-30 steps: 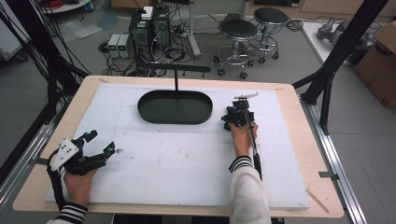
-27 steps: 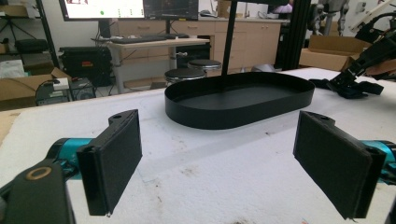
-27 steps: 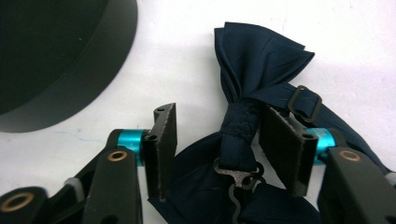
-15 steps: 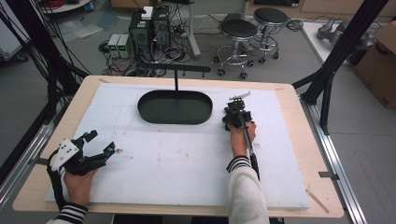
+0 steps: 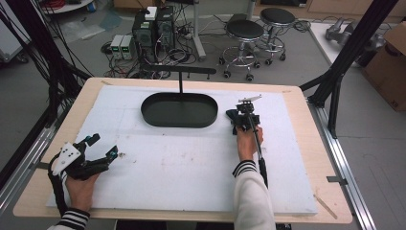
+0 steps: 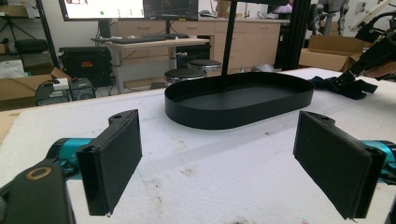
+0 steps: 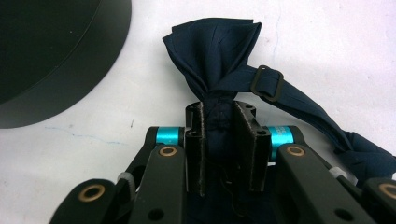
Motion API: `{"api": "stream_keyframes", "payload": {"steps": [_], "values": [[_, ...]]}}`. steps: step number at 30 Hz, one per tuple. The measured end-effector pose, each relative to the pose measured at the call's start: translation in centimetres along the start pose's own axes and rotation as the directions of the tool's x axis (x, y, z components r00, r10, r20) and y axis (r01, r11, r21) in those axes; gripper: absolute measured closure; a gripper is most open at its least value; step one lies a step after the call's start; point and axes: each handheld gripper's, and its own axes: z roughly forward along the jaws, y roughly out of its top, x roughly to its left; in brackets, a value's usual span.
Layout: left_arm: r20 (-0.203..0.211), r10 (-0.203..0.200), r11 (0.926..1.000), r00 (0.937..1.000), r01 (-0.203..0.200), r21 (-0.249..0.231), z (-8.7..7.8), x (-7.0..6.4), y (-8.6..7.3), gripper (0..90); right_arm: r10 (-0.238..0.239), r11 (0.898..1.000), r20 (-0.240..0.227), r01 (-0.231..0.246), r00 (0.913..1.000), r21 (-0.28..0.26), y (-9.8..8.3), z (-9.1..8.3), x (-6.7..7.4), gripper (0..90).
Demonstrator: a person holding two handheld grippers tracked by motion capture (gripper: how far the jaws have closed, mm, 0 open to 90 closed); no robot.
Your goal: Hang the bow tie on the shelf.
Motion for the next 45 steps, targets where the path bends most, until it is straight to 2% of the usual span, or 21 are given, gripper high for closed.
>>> {"api": "stream_keyframes", "payload": {"steps": [11, 12, 16, 19, 24, 25, 31, 35, 36, 38, 40, 41, 43, 45], "values": [[0.000, 0.000, 1.0000, 1.0000, 0.000, 0.000, 0.0, 0.0, 0.0, 15.7, 0.015, 0.999, -0.027, -0.016, 0.9995, -0.035, 0.1, -1.0, -0.4, 74.8], [0.000, 0.000, 1.0000, 1.0000, 0.000, 0.001, 0.0, 0.0, 0.0, 15.7, 0.021, 0.998, -0.042, -0.024, 0.9989, -0.053, 0.1, -1.3, -0.6, 74.7], [0.000, 0.000, 1.0000, 1.0000, 0.000, 0.001, 0.0, 0.0, 0.0, 15.7, 0.026, 0.996, -0.050, -0.030, 0.9984, -0.086, 0.2, -2.1, -0.7, 74.8], [-0.001, 0.001, 1.0000, 1.0000, -0.001, 0.001, 0.0, 0.0, 0.0, 15.7, 0.023, 0.990, -0.076, -0.033, 0.9969, -0.137, 0.4, -3.1, -0.7, 74.5], [0.000, 0.001, 1.0000, 1.0000, -0.001, 0.000, 0.0, 0.0, 0.0, 15.8, 0.031, 0.982, -0.090, -0.047, 0.9955, -0.182, 0.5, -3.8, -0.8, 74.6], [0.000, 0.001, 1.0000, 1.0000, -0.001, 0.001, 0.0, 0.0, 0.0, 15.8, 0.032, 0.976, -0.100, -0.052, 0.9945, -0.212, 0.6, -4.4, -0.8, 74.5], [-0.001, 0.002, 1.0000, 1.0000, -0.002, 0.002, 0.0, 0.0, 0.0, 15.8, 0.038, 0.954, -0.137, -0.077, 0.9898, -0.290, 0.8, -5.7, -0.8, 74.6], [-0.001, 0.001, 1.0000, 1.0000, -0.001, 0.002, 0.0, 0.0, 0.0, 15.8, 0.042, 0.940, -0.148, -0.089, 0.9881, -0.330, 0.8, -6.4, -0.7, 74.5], [-0.001, 0.001, 1.0000, 1.0000, -0.001, 0.002, 0.0, 0.0, 0.0, 15.8, 0.042, 0.940, -0.148, -0.089, 0.9881, -0.330, 0.8, -6.4, -0.7, 74.5], [-0.002, 0.000, 1.0000, 1.0000, 0.000, 0.003, 0.0, 0.0, 0.0, 15.8, 0.038, 0.927, -0.150, -0.091, 0.9880, -0.363, 0.9, -6.9, -0.7, 74.5], [-0.002, 0.000, 1.0000, 1.0000, 0.000, 0.003, 0.0, 0.0, 0.0, 15.8, 0.034, 0.923, -0.151, -0.089, 0.9879, -0.373, 0.9, -7.0, -0.7, 74.5], [-0.001, 0.000, 1.0000, 1.0000, 0.000, 0.002, 0.0, 0.0, 0.0, 15.8, 0.035, 0.914, -0.159, -0.096, 0.9867, -0.395, 0.9, -7.4, -0.6, 74.5], [-0.002, 0.000, 1.0000, 1.0000, 0.000, 0.002, 0.0, 0.0, 0.0, 15.8, 0.032, 0.905, -0.159, -0.096, 0.9868, -0.415, 0.9, -7.7, -0.5, 74.5], [-0.002, 0.000, 1.0000, 1.0000, 0.000, 0.002, 0.0, 0.0, 0.0, 15.8, 0.026, 0.903, -0.165, -0.094, 0.9859, -0.419, 1.2, -8.1, -0.4, 74.4]]}}
